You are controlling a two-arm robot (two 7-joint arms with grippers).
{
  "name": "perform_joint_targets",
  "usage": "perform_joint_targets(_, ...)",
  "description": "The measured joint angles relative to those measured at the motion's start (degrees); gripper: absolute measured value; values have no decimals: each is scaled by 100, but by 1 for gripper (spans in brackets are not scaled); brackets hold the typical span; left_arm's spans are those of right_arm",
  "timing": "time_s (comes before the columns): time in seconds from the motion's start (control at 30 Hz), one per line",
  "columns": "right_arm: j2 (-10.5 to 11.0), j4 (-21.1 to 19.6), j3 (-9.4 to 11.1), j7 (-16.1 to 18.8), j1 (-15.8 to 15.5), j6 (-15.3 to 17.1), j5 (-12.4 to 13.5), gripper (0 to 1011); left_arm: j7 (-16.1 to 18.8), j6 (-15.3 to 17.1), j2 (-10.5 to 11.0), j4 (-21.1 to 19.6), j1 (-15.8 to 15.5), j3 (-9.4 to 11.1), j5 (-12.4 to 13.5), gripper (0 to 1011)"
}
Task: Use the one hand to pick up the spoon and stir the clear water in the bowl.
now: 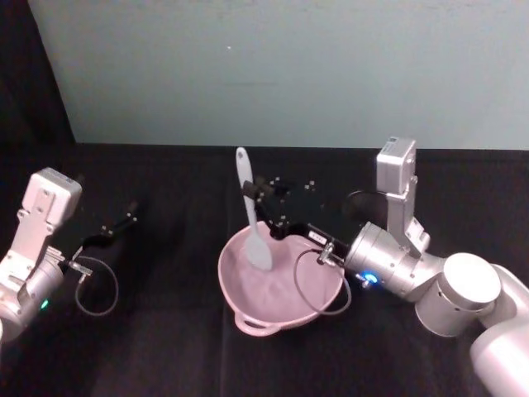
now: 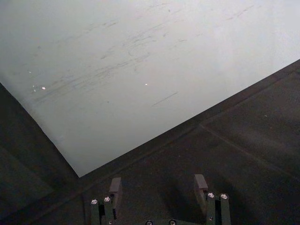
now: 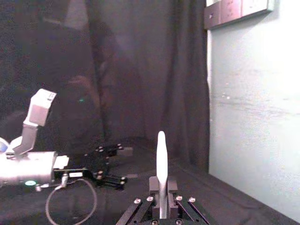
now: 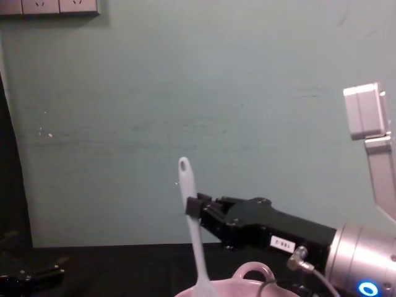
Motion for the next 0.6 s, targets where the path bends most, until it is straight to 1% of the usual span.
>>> perform_joint_targets(0.13, 65, -71, 81, -78, -46, -10, -9, 108, 0, 0, 0, 0, 0, 0, 0, 1005)
perform_joint_targets(0.3, 194, -283, 221, -167, -192, -6, 12, 108, 0, 0, 0, 0, 0, 0, 0, 1005)
perform_joint_targets(0.43, 290, -511, 327, -197, -318, -2, 79, 108, 0, 0, 0, 0, 0, 0, 0, 1005)
perform_joint_targets(0.57, 394, -851, 471, -265, -472, 35, 187, 108, 0, 0, 0, 0, 0, 0, 0, 1005)
perform_joint_targets(0.6, 394, -851, 471, -265, -472, 35, 187, 108, 0, 0, 0, 0, 0, 0, 0, 1005)
